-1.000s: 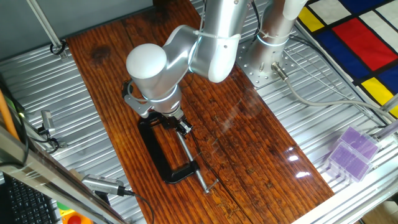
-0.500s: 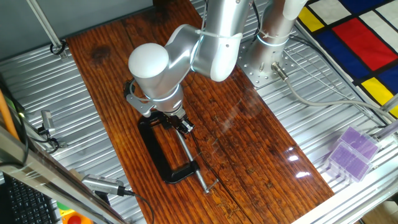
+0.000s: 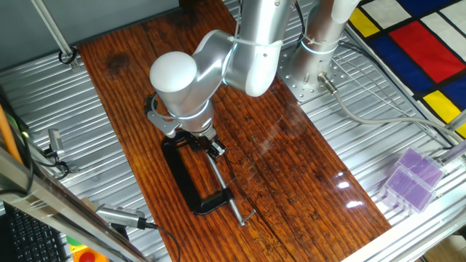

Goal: Turn the hands of a clock

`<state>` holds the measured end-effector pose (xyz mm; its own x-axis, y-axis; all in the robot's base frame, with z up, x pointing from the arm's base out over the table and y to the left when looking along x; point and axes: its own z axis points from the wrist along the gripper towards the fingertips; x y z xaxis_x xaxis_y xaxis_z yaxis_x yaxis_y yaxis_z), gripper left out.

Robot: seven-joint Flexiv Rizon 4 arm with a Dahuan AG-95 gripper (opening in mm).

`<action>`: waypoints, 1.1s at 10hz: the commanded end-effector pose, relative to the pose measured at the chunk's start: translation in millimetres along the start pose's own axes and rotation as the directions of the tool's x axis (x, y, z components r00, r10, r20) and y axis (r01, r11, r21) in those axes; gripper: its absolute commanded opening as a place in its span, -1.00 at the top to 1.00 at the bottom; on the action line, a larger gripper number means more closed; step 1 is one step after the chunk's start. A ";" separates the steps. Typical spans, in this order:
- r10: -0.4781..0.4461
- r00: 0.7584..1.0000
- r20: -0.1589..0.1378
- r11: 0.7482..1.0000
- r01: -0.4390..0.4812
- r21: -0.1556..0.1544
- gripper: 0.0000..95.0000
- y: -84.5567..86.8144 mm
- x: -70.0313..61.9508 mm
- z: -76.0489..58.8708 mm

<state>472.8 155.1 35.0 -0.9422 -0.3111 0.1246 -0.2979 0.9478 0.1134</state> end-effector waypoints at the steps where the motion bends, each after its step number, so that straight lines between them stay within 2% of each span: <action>1: 0.001 1.000 -0.003 1.000 -0.001 0.000 1.00 -0.4 -2.0 0.5; 8: 0.019 1.000 -0.006 1.000 -0.019 0.001 1.00 -0.8 -4.8 -0.4; 11: 0.092 0.995 -0.035 0.996 -0.092 -0.003 1.00 3.6 0.1 -10.8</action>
<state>473.5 157.9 46.4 -0.9581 -0.2344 0.1647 -0.2191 0.9699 0.1062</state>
